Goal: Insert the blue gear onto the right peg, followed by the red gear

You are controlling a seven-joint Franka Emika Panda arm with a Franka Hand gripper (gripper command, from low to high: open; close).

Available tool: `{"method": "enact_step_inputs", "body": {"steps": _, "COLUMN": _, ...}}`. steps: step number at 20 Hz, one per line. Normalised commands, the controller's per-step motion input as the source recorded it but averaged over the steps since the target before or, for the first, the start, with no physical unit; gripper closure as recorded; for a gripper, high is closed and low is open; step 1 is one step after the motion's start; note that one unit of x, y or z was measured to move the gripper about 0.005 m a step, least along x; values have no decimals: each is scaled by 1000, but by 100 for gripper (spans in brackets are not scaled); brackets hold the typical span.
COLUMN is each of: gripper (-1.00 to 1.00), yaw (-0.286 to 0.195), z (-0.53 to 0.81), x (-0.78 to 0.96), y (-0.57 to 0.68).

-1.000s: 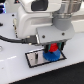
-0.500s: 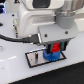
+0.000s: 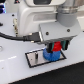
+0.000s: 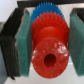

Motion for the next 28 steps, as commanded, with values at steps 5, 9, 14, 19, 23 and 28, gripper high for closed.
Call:
{"method": "enact_step_inputs", "body": {"steps": 5, "gripper": 100, "yaw": 0, "z": -51, "x": 16, "y": -106}}
{"method": "enact_step_inputs", "body": {"steps": 9, "gripper": 100, "yaw": 0, "z": -54, "x": 38, "y": -94}}
{"method": "enact_step_inputs", "body": {"steps": 14, "gripper": 100, "yaw": 0, "z": 330, "x": 88, "y": -27}}
{"method": "enact_step_inputs", "body": {"steps": 19, "gripper": 100, "yaw": 0, "z": 220, "x": 94, "y": -75}}
{"method": "enact_step_inputs", "body": {"steps": 23, "gripper": 100, "yaw": 0, "z": -58, "x": 39, "y": -6}}
{"method": "enact_step_inputs", "body": {"steps": 28, "gripper": 100, "yaw": 0, "z": -58, "x": 30, "y": -2}}
